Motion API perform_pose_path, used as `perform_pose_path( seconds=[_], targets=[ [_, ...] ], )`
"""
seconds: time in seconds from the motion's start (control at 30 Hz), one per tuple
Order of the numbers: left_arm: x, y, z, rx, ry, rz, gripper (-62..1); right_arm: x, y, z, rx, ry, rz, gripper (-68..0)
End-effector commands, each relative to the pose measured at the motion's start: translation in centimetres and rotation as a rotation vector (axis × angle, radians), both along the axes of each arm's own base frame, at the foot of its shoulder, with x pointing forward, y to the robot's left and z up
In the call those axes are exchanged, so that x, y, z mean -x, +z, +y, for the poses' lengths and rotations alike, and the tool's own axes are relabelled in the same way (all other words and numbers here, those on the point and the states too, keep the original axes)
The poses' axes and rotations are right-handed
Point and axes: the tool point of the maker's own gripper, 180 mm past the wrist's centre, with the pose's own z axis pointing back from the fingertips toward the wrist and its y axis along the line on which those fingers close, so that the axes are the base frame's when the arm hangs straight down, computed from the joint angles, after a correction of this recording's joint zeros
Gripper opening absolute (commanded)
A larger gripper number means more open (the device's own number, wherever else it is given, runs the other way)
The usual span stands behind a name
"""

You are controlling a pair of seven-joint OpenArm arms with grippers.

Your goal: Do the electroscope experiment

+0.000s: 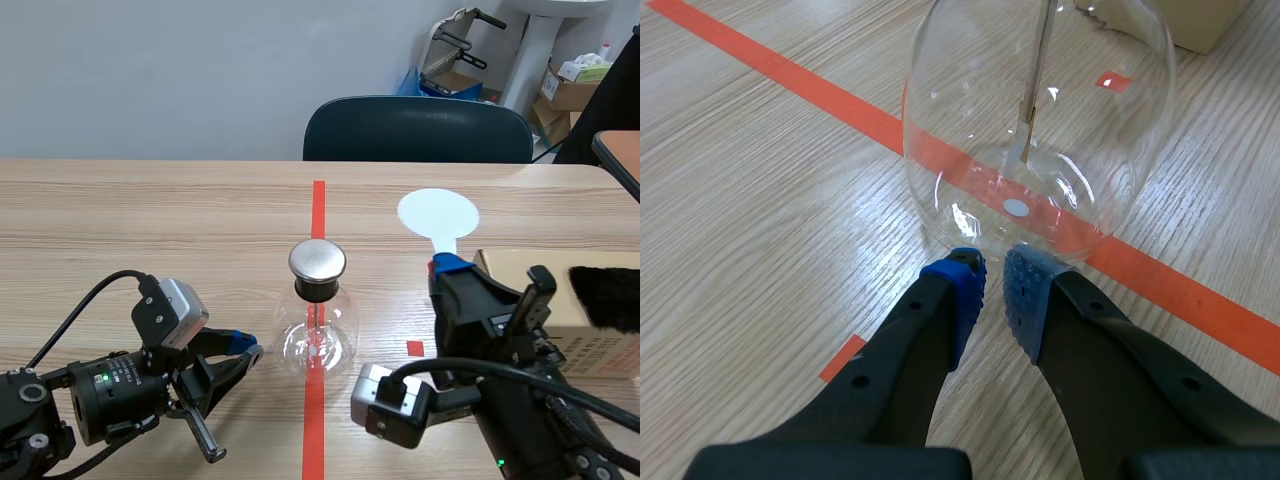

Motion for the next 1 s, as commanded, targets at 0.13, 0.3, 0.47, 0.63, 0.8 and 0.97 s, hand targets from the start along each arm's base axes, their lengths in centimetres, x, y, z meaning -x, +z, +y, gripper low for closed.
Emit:
perform_pose_path(
  seconds=[0.13,0.3,0.47,0.63,0.8,0.97],
  targets=[
    [-0.4,1.0,-0.7,0.036,-0.004,-0.024,-50.9,-0.9,1.0,-1.8,-0.019,-0.105,-0.038,-66.5],
    [-0.4,1.0,-0.7,0.035,-0.004,-0.023,-50.9,-1.0,1.1,-2.5,-0.023,-0.145,-0.039,-66.5],
    [-0.4,1.0,-0.7,0.035,-0.004,-0.023,-50.9,-0.9,1.0,-1.7,-0.016,-0.098,-0.034,-66.5],
    [-0.4,1.0,-0.7,0.035,-0.004,-0.023,-50.9,-0.3,0.8,0.4,-0.005,0.02,-0.028,-66.5],
    [-0.4,1.0,-0.7,0.035,-0.004,-0.023,-50.9,0.5,0.6,2.5,0.007,0.146,-0.023,-66.5],
    [-0.4,1.0,-0.7,0.035,-0.004,-0.023,-50.9,1.8,0.4,4.7,0.021,0.287,-0.016,-66.5]
  ],
)
